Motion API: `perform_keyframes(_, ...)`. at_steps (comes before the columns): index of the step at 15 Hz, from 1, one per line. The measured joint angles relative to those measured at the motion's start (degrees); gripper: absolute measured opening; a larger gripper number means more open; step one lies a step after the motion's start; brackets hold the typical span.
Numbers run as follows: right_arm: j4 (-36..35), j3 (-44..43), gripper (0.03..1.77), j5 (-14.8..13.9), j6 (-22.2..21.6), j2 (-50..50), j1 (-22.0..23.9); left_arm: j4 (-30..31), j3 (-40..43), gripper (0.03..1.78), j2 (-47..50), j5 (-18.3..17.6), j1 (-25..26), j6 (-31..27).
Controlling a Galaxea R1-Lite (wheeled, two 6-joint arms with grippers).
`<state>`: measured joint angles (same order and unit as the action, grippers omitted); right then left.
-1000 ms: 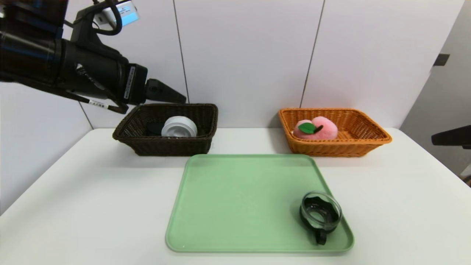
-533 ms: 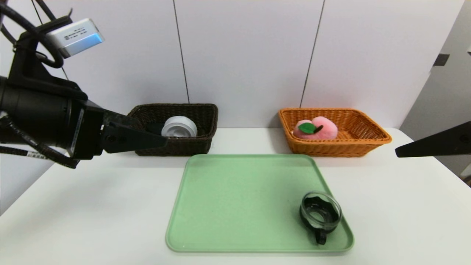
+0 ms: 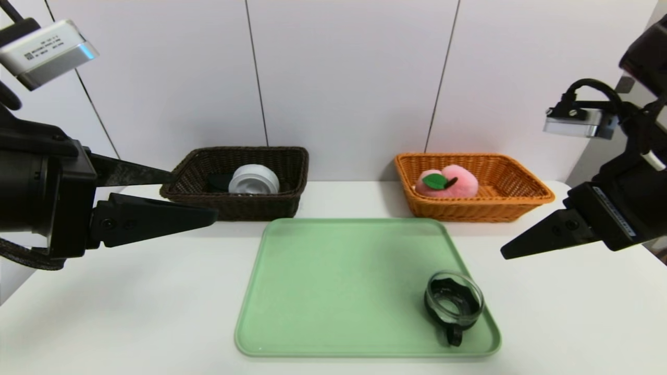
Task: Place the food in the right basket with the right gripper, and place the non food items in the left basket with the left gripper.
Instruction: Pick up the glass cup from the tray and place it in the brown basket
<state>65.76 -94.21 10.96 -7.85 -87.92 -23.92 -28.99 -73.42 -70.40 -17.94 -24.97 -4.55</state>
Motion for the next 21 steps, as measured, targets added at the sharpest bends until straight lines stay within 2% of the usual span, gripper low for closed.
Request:
perform_keyframes(3, 0.34, -1.33, 1.70, -0.24, 4.47, -4.17, -0.37, 0.05, 0.05, 1.69, 0.20, 0.04, 0.02, -0.02)
perform_keyframes(5, 0.30, -1.60, 1.70, -1.04, 9.28, -6.75, -0.11, 0.35, 0.05, 1.69, 0.21, 0.11, 0.00, -0.02)
perform_keyframes(8, 0.20, -1.66, 1.70, -4.63, 16.16, -10.05, 0.16, 0.39, 0.11, 1.69, 0.17, 0.11, 0.00, 0.01)
perform_keyframes(10, 0.00, -1.73, 1.70, -5.92, 19.72, -11.86, 0.13, 0.41, 0.13, 1.69, 0.12, 0.06, 0.00, -0.05)
perform_keyframes(15, -3.24, -2.43, 1.70, -6.69, 20.69, -16.63, -0.13, 0.41, 0.13, 1.69, 0.01, 0.11, 0.00, -0.09)
perform_keyframes(21, -3.22, -2.23, 1.70, -6.75, 21.76, -19.55, -0.11, 0.41, 0.11, 1.69, -0.05, 0.23, 0.05, -0.07)
